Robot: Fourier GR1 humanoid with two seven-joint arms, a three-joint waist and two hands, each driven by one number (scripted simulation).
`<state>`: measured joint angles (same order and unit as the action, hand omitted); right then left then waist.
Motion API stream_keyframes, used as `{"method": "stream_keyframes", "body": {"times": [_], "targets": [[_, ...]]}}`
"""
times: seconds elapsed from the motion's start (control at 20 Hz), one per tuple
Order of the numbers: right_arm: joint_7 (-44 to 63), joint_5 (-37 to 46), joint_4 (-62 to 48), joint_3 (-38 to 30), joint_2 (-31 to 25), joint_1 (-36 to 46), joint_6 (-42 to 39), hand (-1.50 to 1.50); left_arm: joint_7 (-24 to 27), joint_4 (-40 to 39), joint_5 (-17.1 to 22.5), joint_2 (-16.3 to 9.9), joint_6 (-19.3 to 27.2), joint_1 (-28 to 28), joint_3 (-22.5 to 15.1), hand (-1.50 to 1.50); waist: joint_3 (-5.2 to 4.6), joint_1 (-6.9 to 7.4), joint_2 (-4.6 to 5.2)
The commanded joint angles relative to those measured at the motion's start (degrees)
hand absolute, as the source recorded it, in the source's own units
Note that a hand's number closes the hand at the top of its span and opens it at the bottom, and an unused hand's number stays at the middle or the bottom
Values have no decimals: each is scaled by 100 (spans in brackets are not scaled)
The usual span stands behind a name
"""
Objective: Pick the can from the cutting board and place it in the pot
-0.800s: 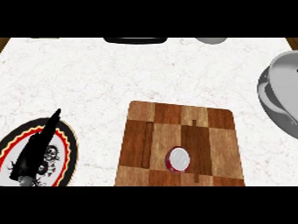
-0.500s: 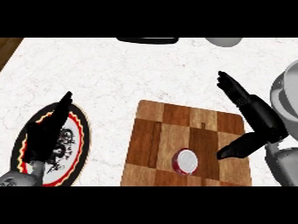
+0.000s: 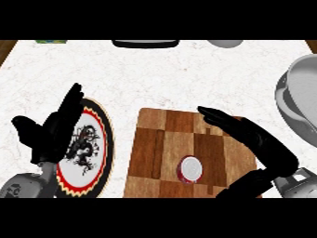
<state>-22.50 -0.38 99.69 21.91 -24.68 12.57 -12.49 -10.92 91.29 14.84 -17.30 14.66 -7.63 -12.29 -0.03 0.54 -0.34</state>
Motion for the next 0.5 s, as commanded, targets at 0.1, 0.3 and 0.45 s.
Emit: {"method": "stream_keyframes", "body": {"times": [0.1,0.3,0.45], "targets": [[315,291,854,-579,-1123,237,-576,-150,-249,368,21,5,30,123,44,0,-1,-63,-3],[1032,106,1572,-870,-1850,328,-1226,-150,-79,-17,107,-36,-147,-63,299,0,-7,-144,7],[1775,-112,2202,-844,-2339,370,-1774,-150,-154,97,-32,164,89,41,144,0,-11,-175,-14]]}}
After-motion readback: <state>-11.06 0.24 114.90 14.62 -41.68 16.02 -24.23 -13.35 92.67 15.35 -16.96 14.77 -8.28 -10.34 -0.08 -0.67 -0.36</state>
